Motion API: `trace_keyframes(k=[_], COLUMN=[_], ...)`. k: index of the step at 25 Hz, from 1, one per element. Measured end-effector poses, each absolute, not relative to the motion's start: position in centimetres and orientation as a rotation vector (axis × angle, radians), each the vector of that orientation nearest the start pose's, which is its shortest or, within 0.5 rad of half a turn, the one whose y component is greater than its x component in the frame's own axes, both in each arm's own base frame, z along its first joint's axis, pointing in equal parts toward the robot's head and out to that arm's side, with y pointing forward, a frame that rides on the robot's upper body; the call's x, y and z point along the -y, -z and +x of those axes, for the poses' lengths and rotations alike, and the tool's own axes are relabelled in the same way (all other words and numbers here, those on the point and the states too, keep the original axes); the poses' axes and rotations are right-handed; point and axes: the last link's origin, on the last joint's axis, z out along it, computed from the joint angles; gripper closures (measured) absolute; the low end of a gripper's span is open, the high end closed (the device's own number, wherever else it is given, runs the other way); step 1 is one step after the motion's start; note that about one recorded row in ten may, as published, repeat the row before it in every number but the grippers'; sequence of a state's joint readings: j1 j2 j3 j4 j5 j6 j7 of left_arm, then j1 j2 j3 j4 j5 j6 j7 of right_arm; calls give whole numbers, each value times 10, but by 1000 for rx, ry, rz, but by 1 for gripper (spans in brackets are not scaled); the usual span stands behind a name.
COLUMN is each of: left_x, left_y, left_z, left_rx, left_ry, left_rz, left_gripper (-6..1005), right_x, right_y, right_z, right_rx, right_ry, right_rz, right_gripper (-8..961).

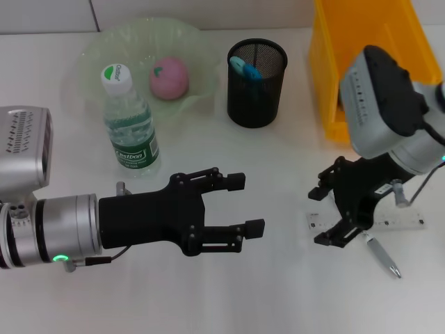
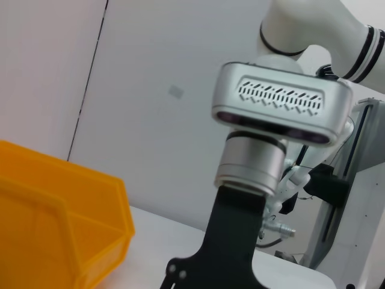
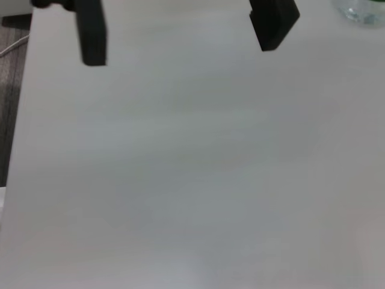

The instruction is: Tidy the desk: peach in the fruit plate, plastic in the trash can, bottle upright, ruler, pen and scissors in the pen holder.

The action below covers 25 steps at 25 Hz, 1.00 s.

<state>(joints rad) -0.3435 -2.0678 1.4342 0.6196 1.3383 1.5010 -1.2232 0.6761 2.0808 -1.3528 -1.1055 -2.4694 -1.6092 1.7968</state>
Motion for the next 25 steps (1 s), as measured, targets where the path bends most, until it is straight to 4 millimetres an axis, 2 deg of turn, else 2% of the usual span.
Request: trace_keyframes(k=[4, 18, 25], left_x=[-267, -266, -264], left_y=[61, 60, 61], left_z=[-233, -234, -234], left_rx=[522, 533, 527], left_ry=[1015, 1019, 1027], left_rz=[-2866, -2869, -2874], left_gripper=[158, 158, 159], right_x=[-348, -347, -347], right_y=[36, 40, 38], right_z=[191, 198, 196], right_rx=[-82, -81, -85], right_ry=[576, 676, 659], right_rz=[-3106, -3106, -3106], right_gripper=[172, 187, 436])
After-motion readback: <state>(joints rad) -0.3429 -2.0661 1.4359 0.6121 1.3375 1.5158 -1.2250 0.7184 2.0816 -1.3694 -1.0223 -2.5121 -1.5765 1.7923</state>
